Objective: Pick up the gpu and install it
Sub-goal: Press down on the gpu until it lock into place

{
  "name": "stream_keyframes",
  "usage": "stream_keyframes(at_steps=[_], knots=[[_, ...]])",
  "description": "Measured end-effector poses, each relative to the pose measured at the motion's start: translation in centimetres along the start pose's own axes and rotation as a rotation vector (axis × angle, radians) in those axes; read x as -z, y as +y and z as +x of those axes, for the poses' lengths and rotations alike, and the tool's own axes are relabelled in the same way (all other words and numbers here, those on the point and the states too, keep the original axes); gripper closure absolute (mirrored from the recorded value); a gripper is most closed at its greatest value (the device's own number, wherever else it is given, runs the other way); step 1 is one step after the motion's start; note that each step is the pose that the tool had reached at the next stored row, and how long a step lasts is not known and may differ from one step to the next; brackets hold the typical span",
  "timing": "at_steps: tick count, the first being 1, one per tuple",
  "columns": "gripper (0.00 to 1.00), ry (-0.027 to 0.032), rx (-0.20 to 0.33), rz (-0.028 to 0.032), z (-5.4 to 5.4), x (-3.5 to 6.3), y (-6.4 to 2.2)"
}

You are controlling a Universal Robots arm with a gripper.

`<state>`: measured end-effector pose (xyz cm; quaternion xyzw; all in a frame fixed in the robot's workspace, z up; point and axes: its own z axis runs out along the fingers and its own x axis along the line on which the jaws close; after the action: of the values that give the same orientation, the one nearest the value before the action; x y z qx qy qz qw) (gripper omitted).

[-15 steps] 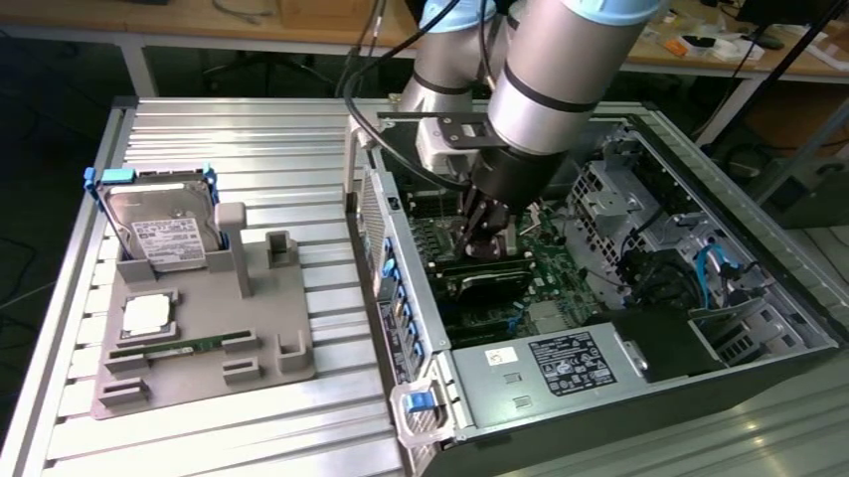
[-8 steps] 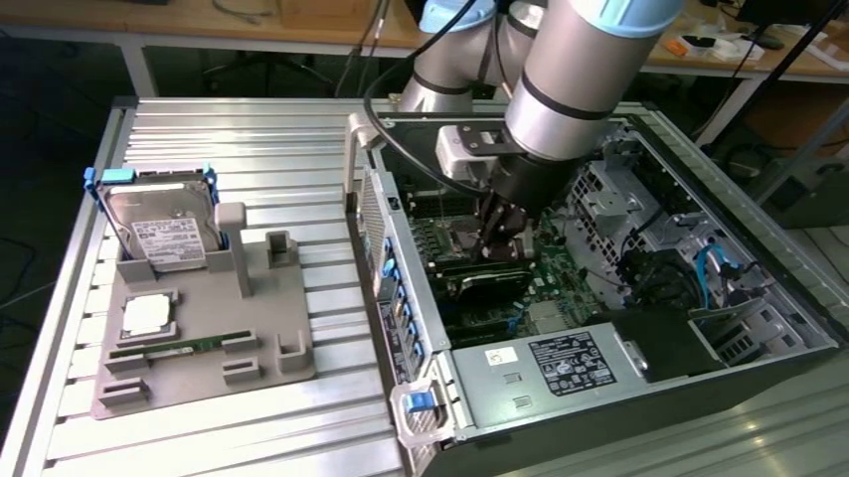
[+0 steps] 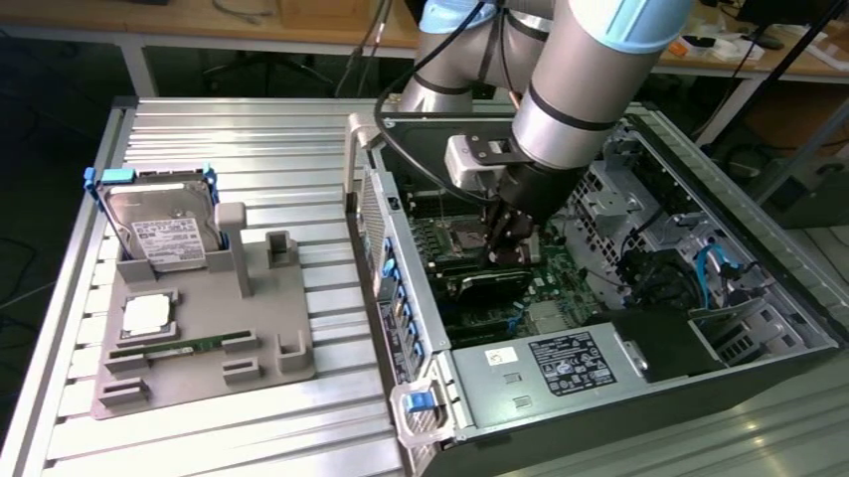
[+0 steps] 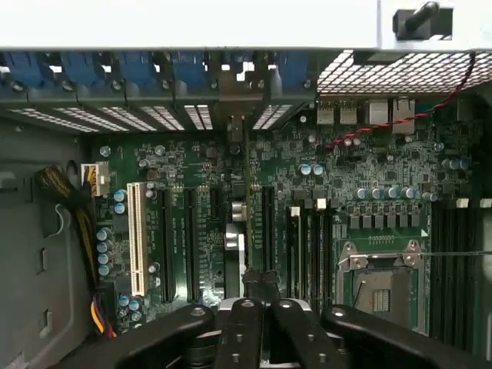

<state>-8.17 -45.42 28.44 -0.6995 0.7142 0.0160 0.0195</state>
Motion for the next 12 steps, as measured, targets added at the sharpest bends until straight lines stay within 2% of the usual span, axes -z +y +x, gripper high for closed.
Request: stream_keyframes(at_steps=[5,12], knots=[[0.89,0.0011,0.0,0.0029,0.05,-0.75,-0.55],[0.89,0.001,0.0,0.0033,0.05,-0.89,-0.55]])
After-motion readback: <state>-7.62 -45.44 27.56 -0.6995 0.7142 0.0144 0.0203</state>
